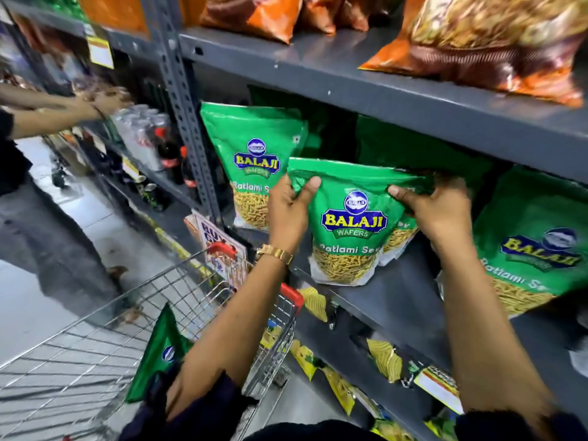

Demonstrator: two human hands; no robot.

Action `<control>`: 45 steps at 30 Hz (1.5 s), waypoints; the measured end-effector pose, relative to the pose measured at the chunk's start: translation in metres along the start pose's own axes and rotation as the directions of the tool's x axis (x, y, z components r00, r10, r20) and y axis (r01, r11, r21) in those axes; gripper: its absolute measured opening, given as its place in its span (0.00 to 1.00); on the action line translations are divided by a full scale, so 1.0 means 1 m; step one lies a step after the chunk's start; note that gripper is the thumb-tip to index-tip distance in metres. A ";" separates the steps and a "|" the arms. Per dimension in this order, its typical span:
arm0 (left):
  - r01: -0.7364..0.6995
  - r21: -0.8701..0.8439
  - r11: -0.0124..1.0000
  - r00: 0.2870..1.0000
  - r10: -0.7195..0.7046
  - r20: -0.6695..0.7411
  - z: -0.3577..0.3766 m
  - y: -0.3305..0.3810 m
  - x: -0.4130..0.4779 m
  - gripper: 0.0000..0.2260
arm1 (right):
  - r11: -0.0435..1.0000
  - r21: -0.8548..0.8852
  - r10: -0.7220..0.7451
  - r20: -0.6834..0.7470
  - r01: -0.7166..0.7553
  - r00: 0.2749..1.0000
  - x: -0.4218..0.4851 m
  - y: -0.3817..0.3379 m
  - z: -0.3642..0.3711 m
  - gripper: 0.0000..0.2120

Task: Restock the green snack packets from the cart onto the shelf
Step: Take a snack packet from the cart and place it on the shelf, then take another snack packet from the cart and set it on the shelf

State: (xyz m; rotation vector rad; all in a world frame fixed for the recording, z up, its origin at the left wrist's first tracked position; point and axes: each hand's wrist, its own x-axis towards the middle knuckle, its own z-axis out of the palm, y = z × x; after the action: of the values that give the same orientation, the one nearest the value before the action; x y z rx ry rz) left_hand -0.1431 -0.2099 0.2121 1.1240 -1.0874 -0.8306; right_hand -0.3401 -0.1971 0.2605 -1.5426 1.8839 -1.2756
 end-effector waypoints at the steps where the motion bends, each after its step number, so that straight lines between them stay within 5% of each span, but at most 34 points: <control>1: 0.004 0.002 1.000 1.000 -0.004 0.005 0.004 -0.002 -0.001 0.12 | 1.000 -0.019 0.009 -0.017 -0.010 1.000 -0.001 0.004 0.000 0.26; 8: 0.000 -0.002 1.000 0.998 0.000 0.070 0.005 0.003 -0.008 0.18 | 0.991 -0.134 -0.037 -0.107 0.023 0.994 -0.014 0.004 -0.008 0.25; 12: -0.011 -0.049 0.999 0.985 0.019 0.169 0.001 0.000 -0.022 0.03 | 0.959 -0.264 -0.146 -0.152 0.102 0.978 -0.027 0.001 -0.007 0.28; 16: 0.041 -0.044 0.998 0.994 -0.036 0.108 -0.010 -0.012 -0.036 0.16 | 0.889 -0.417 -0.295 -0.207 0.189 0.933 -0.052 -0.004 0.002 0.32; 20: 0.077 0.028 0.997 0.997 -0.076 -0.020 -0.038 -0.026 -0.056 0.16 | 0.817 -0.441 -0.499 -0.215 0.373 0.839 -0.075 -0.007 0.016 0.26; 24: 0.097 0.124 0.988 0.991 -0.084 -0.105 -0.080 -0.042 -0.077 0.14 | 0.764 -0.214 -0.637 -0.102 0.609 0.764 -0.103 -0.014 0.057 0.17; 28: 0.146 0.280 0.949 0.980 -0.100 -0.171 -0.133 -0.057 -0.109 0.11 | 0.771 0.010 -0.618 0.259 0.637 0.743 -0.134 -0.020 0.113 0.16; 33: 0.411 0.518 0.750 0.904 -0.263 -0.337 -0.220 -0.082 -0.171 0.16 | 0.827 0.169 -0.469 0.735 0.537 0.491 -0.172 -0.015 0.186 0.18; 36: 0.639 0.658 0.399 0.748 -0.521 -0.411 -0.266 -0.104 -0.213 0.25 | 0.828 0.137 -0.343 0.891 0.544 0.298 -0.196 0.001 0.234 0.21; 39: 0.715 0.689 0.122 0.557 -0.695 -0.455 -0.290 -0.125 -0.251 0.33 | 0.749 0.065 -0.184 0.976 0.659 0.113 -0.221 0.019 0.280 0.28; 42: 0.716 0.696 0.059 0.464 -0.785 -0.410 -0.295 -0.142 -0.267 0.35 | 0.616 0.033 -0.044 0.999 0.787 -0.007 -0.242 0.038 0.312 0.29; 45: 0.687 0.723 0.074 0.464 -0.810 -0.358 -0.293 -0.154 -0.264 0.30 | 0.491 0.012 0.038 0.999 0.871 -0.035 -0.254 0.052 0.327 0.22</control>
State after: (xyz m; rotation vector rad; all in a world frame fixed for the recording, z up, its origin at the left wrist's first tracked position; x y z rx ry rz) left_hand 0.0639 0.0772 -0.0207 2.6634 -0.9302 -1.2721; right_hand -0.0390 -0.0948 -0.0100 -2.5983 0.7000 0.7082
